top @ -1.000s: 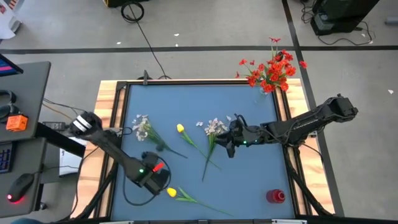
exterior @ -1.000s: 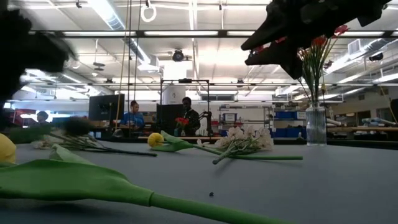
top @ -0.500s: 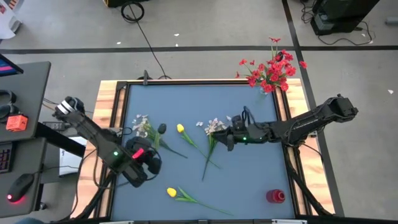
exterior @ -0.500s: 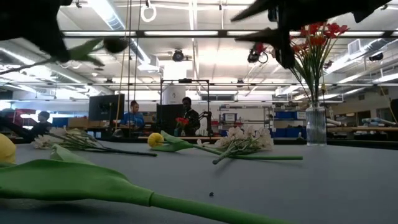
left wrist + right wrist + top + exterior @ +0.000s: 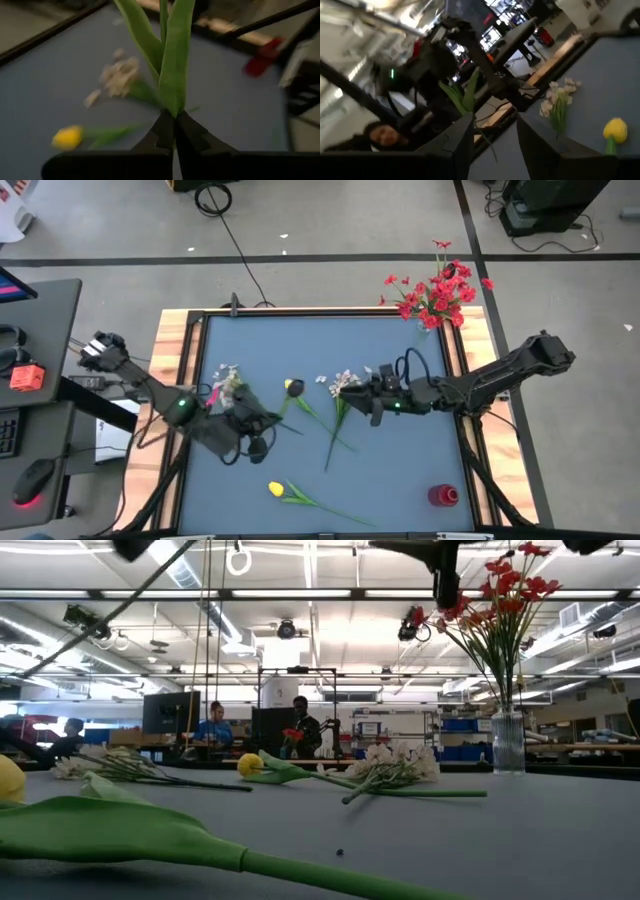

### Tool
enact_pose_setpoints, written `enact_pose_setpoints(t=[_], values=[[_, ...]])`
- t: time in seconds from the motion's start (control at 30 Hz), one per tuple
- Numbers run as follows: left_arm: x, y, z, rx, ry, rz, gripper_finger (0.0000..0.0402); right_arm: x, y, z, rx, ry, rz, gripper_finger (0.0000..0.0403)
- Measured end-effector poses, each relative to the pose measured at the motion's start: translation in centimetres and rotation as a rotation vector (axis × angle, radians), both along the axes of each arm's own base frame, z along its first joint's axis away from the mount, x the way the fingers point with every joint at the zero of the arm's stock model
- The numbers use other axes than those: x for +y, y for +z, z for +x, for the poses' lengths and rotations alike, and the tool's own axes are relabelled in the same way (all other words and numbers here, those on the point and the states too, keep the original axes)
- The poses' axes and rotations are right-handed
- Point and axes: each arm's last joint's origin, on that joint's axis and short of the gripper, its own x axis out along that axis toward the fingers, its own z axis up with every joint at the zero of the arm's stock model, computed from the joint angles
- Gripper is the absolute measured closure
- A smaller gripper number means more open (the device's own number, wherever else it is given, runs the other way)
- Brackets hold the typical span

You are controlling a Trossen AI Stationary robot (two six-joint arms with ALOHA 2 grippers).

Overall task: Sort flowers into vase by color
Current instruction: Put the black flower into the transparent vase

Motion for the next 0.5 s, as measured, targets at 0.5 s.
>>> enact_pose_setpoints(t=[0.5], values=[[4.0, 2.2, 5.8, -0.237, -0.347, -0.022, 0.0393, 2.5, 3.0, 4.6, 0.088, 0.097, -0.353, 0.0212]])
